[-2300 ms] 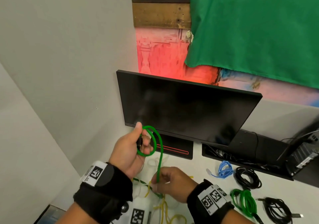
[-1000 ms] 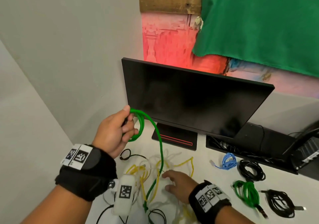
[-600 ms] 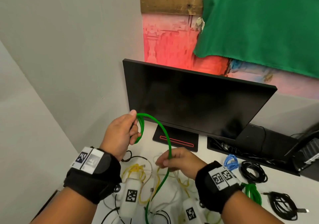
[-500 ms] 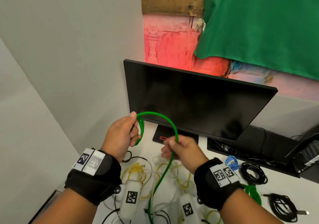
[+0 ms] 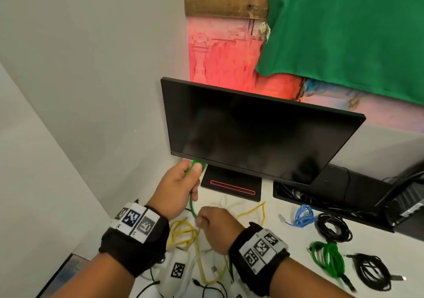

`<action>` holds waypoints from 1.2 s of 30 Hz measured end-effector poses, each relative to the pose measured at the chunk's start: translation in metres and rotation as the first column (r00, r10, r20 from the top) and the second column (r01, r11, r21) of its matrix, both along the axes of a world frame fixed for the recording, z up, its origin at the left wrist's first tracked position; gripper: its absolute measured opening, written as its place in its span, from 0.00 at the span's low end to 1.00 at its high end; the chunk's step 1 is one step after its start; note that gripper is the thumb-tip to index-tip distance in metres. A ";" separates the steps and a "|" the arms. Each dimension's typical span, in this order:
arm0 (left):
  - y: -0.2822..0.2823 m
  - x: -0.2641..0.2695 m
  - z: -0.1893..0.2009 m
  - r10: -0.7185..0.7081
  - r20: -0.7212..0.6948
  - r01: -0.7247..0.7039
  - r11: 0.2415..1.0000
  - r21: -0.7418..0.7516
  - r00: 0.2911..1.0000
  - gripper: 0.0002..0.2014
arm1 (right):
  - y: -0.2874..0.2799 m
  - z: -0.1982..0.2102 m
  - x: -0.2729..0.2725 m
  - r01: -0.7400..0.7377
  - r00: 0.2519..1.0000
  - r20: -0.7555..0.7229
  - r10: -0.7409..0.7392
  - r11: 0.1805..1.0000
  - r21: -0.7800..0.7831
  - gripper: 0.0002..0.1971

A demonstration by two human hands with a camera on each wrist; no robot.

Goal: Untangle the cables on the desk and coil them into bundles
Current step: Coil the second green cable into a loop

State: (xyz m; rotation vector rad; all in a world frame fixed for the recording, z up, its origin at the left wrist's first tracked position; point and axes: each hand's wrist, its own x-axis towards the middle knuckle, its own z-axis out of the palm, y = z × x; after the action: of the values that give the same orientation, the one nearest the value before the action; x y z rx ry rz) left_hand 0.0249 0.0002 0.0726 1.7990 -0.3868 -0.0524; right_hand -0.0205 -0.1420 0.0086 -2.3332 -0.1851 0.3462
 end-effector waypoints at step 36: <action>0.025 0.005 -0.007 0.007 -0.400 -0.137 0.944 -0.299 0.917 0.19 | -0.059 -0.007 0.003 0.116 0.993 -0.032 -0.113 0.915 0.387 0.05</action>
State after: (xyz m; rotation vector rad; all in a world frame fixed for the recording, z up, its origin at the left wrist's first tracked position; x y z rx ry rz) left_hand 0.0301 0.0252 0.0657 1.4313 -0.0319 -0.2807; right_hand -0.0171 -0.2015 0.0017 -1.9383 -0.1003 0.2362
